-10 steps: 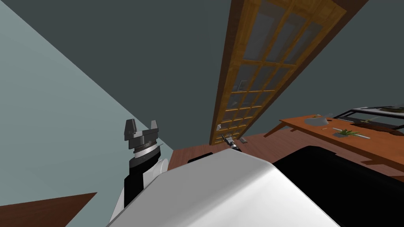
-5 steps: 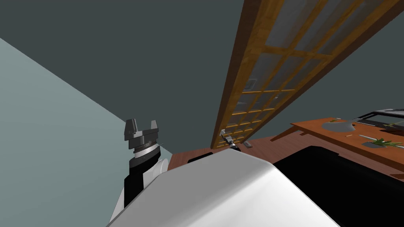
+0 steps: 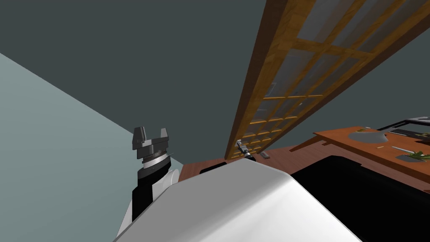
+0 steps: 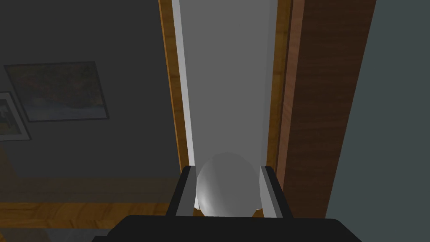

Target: Pull the door open

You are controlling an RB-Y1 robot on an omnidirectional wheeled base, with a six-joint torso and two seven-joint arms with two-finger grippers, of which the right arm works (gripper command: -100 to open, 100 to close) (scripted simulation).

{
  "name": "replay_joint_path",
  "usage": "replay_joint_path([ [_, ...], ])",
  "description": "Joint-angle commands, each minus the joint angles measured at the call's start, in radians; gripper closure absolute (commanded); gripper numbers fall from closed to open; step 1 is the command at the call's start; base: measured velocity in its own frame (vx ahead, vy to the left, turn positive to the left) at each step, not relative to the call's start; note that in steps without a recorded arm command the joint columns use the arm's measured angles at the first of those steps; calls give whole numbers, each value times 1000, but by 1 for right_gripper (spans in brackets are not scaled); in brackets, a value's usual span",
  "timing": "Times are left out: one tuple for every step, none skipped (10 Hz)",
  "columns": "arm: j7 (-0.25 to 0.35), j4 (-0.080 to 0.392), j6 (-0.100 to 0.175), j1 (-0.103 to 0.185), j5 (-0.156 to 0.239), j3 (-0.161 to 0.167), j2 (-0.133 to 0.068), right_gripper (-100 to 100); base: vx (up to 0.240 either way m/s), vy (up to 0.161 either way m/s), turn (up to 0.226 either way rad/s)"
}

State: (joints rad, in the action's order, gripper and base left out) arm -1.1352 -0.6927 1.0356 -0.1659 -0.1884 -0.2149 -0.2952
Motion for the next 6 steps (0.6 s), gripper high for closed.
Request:
replay_joint_path([
  [0, 0, 2, -1, 0, 0, 1, 100, -16, -1, 0],
  [0, 0, 2, -1, 0, 0, 1, 100, -7, 0, -2],
  [0, 0, 2, -1, 0, 0, 1, 100, 0, 0, 0],
  [38, 2, -2, 1, 8, 5, 1, 100, -18, -11, 36],
  [50, 2, -3, 1, 11, 7, 1, 100, -27, -15, 36],
  [64, 2, -3, 2, 14, 8, 1, 100, -17, -12, 23],
])
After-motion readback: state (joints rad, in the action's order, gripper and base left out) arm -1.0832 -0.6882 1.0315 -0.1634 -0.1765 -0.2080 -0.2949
